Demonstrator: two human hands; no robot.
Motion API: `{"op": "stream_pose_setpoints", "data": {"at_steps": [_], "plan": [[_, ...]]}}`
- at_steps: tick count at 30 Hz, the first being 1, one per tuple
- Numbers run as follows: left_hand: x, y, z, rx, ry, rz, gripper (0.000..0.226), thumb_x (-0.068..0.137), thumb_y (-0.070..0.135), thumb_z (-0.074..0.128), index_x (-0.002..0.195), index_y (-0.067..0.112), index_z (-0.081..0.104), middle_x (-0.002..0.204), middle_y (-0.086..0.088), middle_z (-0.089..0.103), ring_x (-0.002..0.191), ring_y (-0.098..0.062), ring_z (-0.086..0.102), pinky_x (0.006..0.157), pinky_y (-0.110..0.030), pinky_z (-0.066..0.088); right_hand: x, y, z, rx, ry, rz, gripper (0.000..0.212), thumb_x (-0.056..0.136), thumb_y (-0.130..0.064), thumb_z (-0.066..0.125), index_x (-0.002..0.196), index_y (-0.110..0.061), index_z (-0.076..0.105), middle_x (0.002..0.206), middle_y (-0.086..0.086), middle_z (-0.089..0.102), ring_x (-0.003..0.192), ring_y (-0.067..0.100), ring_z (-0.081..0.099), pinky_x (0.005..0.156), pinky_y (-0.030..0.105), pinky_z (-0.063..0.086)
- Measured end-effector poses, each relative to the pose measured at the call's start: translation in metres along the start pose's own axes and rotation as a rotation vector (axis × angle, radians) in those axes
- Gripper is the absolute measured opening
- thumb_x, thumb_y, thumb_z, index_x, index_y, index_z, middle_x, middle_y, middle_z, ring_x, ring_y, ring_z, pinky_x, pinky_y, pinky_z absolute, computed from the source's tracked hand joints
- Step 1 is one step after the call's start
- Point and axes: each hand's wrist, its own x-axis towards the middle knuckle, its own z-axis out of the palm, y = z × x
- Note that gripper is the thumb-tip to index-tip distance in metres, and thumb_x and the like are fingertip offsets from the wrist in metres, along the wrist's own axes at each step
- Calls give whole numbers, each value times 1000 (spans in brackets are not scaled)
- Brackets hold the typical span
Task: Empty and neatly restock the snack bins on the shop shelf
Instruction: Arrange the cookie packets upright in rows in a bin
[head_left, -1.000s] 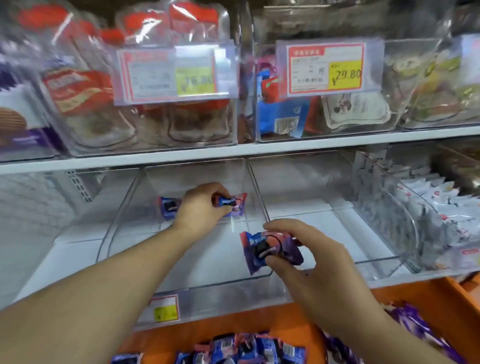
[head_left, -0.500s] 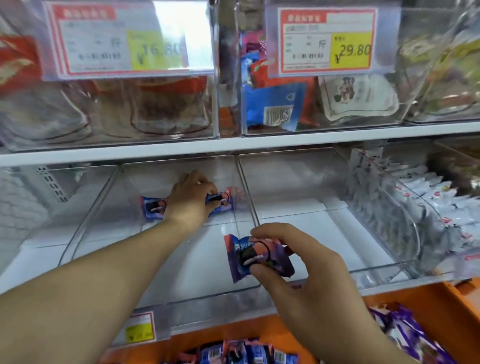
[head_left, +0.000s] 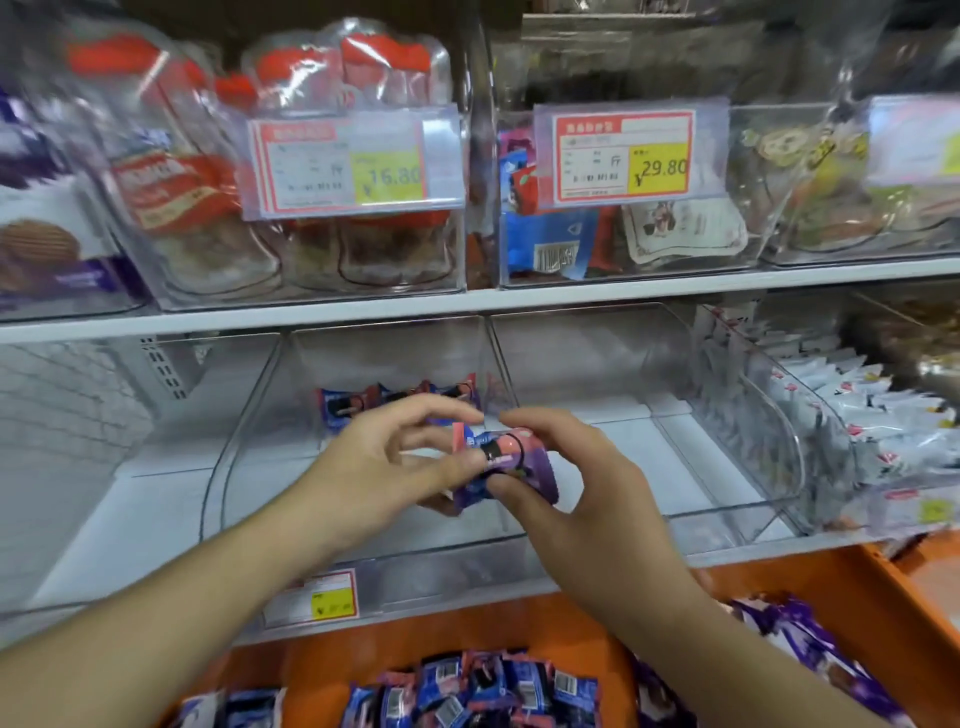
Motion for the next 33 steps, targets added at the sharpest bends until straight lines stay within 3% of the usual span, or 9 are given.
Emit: {"op": "stream_pose_setpoints", "data": {"at_steps": [5, 9, 10, 12, 14, 21, 25, 31, 33], "plan": [[0, -3, -4, 91, 179, 11, 36, 74, 8, 89, 104, 16, 71, 93, -14, 78, 66, -32, 75, 66, -40, 64, 3, 0, 1, -84, -89, -3, 78, 92, -35, 80, 153, -51, 35, 140, -28, 44, 124, -25, 36, 97, -3, 28], [30, -36, -26, 228, 325, 4, 30, 79, 5, 88, 98, 20, 70, 81, -7, 77, 61, -27, 70, 67, -50, 61, 2, 17, -6, -297, -189, -18, 74, 98, -30, 72, 157, -49, 31, 155, -36, 27, 146, -12, 17, 122, 18, 23], [39, -47, -30, 267, 345, -9, 30, 78, 8, 89, 95, 22, 70, 76, -3, 76, 60, -22, 70, 68, -47, 61, 1, 20, -5, -317, -203, -26, 73, 100, -28, 70, 157, -50, 31, 153, -37, 26, 143, -15, 15, 122, 17, 22], [58, -67, -36, 417, 378, -8, 30, 76, 19, 93, 91, 29, 68, 72, 6, 75, 64, -12, 71, 69, -35, 58, 1, 27, -4, -326, -202, -32, 73, 101, -27, 69, 155, -54, 29, 152, -38, 25, 135, -22, 12, 112, -1, 13], [76, -82, -36, 593, 378, 30, 32, 73, 31, 93, 92, 31, 67, 80, 9, 75, 78, -9, 71, 74, -31, 57, 2, 31, -3, -323, -196, -25, 73, 100, -29, 70, 153, -57, 29, 154, -39, 24, 135, -23, 11, 101, -8, 6], [136, -119, -38, 1034, 331, 297, 34, 72, 38, 92, 94, 23, 71, 97, 2, 64, 94, -27, 59, 78, -38, 47, 1, 44, -4, -281, -217, -53, 76, 101, -34, 67, 151, -68, 21, 146, -43, 18, 129, -25, 15, 86, -9, 30], [145, -132, -39, 1170, 392, 277, 37, 71, 36, 92, 100, 20, 74, 119, -3, 60, 115, -35, 48, 84, -41, 37, 2, 47, -3, -310, -214, -63, 76, 101, -37, 66, 150, -69, 18, 149, -38, 20, 127, -24, 14, 85, -12, 24], [139, -125, -37, 1211, 379, 209, 42, 77, 46, 87, 111, 26, 73, 133, 1, 55, 124, -30, 41, 91, -39, 32, -1, 49, -3, -329, -205, -65, 76, 100, -42, 65, 149, -72, 14, 152, -32, 24, 129, -16, 23, 83, -8, 31], [131, -114, -38, 1187, 386, 183, 37, 81, 40, 85, 113, 28, 72, 132, 2, 55, 125, -31, 44, 95, -39, 37, -1, 48, -5, -336, -226, -52, 77, 101, -43, 63, 148, -74, 12, 155, -30, 22, 129, -14, 23, 77, -4, 34]]}}
